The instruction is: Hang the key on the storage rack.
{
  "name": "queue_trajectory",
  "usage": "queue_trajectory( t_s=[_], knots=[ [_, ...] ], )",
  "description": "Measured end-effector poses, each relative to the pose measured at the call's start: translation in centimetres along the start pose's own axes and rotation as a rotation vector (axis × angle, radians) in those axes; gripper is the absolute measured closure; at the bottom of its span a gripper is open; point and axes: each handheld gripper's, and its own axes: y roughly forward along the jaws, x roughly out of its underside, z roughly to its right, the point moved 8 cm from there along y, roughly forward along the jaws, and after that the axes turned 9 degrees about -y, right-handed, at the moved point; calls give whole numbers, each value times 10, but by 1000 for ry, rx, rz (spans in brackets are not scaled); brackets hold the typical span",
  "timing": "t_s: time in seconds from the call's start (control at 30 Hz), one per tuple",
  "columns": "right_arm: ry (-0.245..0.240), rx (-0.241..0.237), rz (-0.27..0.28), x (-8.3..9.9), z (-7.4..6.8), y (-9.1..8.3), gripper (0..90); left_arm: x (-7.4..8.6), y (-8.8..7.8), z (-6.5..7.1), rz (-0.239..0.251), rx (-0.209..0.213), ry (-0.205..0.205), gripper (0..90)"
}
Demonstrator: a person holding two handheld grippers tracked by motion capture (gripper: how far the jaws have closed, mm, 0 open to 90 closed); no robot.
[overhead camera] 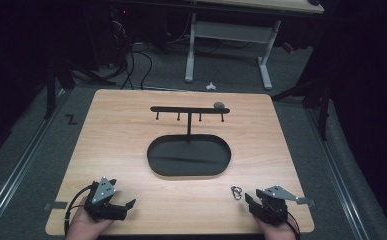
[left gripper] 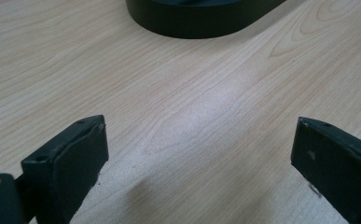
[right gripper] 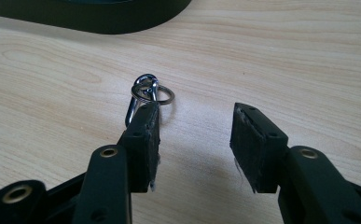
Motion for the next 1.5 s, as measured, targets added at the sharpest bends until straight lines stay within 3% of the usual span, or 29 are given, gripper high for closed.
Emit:
queue_trajectory(
  t_s=[0.83,1.27,1.5],
  knots=[
    [-11,-21,-16,3,-5,2,511,-1,4,1,-5,5,5,44],
    [-47,-68,-23,-1,-19,0,606,-1,5,6,-13,11,18,49],
    [-40,-51,-19,-5,-20,8,569,-2,4,6,-9,6,22,49]
  ],
)
